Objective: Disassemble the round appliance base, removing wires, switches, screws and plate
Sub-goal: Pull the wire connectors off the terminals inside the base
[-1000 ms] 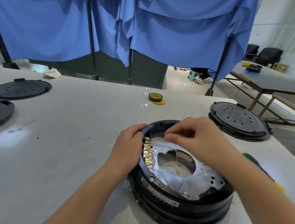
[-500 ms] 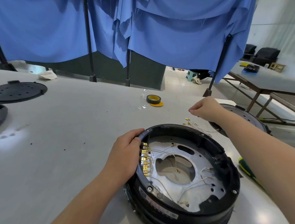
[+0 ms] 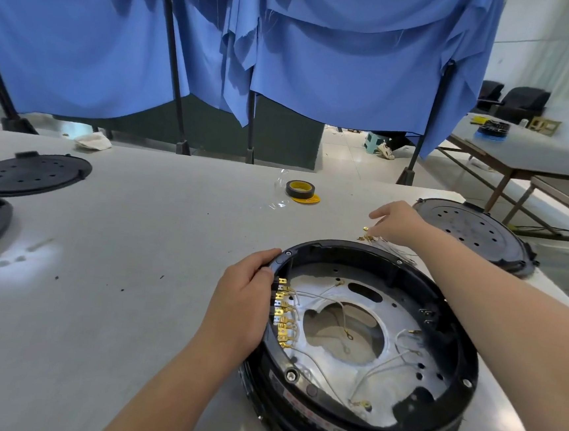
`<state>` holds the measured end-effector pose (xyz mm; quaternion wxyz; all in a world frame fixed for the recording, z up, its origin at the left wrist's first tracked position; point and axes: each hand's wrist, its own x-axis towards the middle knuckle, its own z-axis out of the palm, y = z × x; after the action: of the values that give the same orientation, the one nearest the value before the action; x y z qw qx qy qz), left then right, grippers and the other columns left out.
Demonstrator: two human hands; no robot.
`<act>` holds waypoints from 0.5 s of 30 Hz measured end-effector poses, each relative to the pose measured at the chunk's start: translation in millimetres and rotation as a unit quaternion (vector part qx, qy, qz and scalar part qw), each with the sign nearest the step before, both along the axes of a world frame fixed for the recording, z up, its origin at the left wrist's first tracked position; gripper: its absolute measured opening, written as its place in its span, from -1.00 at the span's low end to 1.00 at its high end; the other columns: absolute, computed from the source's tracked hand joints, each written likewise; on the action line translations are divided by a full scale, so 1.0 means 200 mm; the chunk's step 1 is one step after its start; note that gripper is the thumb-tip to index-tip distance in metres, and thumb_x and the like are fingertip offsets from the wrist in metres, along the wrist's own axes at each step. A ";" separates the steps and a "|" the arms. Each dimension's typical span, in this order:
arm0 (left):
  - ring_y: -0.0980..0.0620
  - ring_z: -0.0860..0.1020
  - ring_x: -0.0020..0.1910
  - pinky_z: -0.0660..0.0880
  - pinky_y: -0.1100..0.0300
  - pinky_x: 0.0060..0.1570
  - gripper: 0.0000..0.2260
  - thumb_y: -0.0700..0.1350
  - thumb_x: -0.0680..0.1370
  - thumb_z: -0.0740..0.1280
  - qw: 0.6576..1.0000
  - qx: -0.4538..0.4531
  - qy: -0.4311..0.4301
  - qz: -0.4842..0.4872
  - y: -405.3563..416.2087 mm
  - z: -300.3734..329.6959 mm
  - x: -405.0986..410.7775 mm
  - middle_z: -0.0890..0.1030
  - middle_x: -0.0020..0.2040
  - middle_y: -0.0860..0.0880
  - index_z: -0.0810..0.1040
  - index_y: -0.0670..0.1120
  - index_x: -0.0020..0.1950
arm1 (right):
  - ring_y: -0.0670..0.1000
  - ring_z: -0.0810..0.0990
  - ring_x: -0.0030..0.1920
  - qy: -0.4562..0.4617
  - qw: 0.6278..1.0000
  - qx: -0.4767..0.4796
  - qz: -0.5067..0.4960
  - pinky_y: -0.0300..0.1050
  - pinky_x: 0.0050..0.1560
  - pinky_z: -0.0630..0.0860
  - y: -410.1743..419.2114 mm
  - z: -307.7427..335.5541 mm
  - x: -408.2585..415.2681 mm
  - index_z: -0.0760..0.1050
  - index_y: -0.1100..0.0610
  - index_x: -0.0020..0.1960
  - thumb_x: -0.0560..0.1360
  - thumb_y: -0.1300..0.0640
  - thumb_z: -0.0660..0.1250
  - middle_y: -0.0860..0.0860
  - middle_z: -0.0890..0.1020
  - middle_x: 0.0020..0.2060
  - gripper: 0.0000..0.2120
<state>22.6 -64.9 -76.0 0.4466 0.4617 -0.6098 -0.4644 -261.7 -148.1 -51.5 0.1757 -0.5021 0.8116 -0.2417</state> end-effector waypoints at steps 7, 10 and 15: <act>0.12 0.54 0.12 0.42 0.26 0.08 -0.69 -0.25 0.59 0.15 1.000 0.015 0.008 0.002 0.01 0.01 0.00 0.61 0.09 0.10 0.57 -0.02 0.22 | -0.05 0.52 -0.23 -0.008 0.994 -0.099 0.038 -0.25 -0.24 0.40 0.07 0.14 0.07 0.55 0.17 0.22 0.48 0.25 0.37 -0.01 0.59 -0.16 -0.69; 0.09 0.55 0.12 0.44 0.23 0.10 -0.69 -0.25 0.59 0.15 1.000 0.019 0.009 0.000 0.01 0.01 0.00 0.62 0.10 0.08 0.58 -0.02 0.22 | -0.14 0.50 -0.27 -0.034 0.982 -0.178 0.058 -0.35 -0.36 0.35 0.16 0.24 0.17 0.58 0.08 0.13 0.48 0.21 0.37 -0.08 0.59 -0.20 -0.77; 0.03 0.56 0.15 0.46 0.10 0.22 -0.68 -0.25 0.58 0.15 1.000 0.023 0.003 -0.006 0.00 0.00 0.00 0.63 0.14 0.02 0.58 -0.06 0.23 | -0.24 0.54 -0.29 -0.056 0.960 -0.233 0.147 -0.45 -0.32 0.40 0.34 0.36 0.41 0.59 -0.09 -0.11 0.45 0.13 0.40 -0.13 0.63 -0.17 -0.89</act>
<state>22.3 -65.8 -76.3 0.4346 0.4672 -0.6003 -0.4822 -180.1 -79.6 19.7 0.1324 -0.6289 0.6387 -0.4232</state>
